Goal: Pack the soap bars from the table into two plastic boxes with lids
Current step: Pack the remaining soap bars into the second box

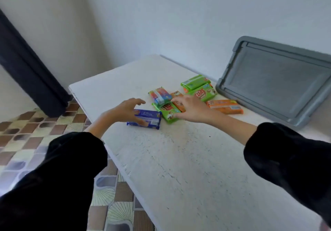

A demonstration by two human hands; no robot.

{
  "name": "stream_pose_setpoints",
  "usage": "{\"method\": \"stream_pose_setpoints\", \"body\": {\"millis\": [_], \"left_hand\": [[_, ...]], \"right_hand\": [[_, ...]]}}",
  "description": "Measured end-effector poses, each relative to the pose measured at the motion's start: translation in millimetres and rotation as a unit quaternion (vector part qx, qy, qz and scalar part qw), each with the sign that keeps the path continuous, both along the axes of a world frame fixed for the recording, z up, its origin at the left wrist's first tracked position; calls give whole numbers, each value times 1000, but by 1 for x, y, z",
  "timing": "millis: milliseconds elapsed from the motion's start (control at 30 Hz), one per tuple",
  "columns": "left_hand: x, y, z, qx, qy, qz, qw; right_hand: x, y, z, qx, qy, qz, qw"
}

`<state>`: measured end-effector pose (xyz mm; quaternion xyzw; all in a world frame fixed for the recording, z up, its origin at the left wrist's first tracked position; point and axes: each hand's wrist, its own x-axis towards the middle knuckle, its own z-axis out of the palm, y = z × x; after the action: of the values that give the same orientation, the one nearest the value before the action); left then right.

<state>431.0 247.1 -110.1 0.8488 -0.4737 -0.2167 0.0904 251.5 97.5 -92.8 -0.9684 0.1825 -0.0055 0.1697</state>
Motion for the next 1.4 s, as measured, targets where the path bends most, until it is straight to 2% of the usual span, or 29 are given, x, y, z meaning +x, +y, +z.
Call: {"method": "stream_pose_setpoints", "body": {"millis": [133,233,300,433,600,767,833,967,1067,1200,1400], "left_hand": [[11,5,-34,-53,30,-26,998],[16,6,-46,-109,22,-47,993],[19,5,-48,-123,8,-57,991],[23,4,-47,-120,-29,-68,990],[21,14,-42,-60,-117,-72,989],[15,17,-41,-77,-37,-96,992],[13,15,-42,-82,-39,-96,991],[8,8,-37,-90,-52,-89,991],[-9,-4,-19,-113,-54,-109,986],[-58,-36,25,-145,-48,-188,970],[-176,-83,88,-222,-42,-355,907]], "right_hand": [[40,6,-47,-13,36,-45,998],[43,10,-64,-77,4,-70,995],[40,13,-66,-69,-8,-71,995],[33,14,-60,-28,5,-79,996],[4,8,-50,-1,87,-62,994],[7,11,-52,-21,91,-84,992],[10,14,-52,-20,84,-106,991],[4,3,-35,40,104,-117,987],[-24,-5,-12,34,124,-125,984],[-91,-11,38,9,98,-132,986],[-230,12,106,-29,53,-182,981]]}}
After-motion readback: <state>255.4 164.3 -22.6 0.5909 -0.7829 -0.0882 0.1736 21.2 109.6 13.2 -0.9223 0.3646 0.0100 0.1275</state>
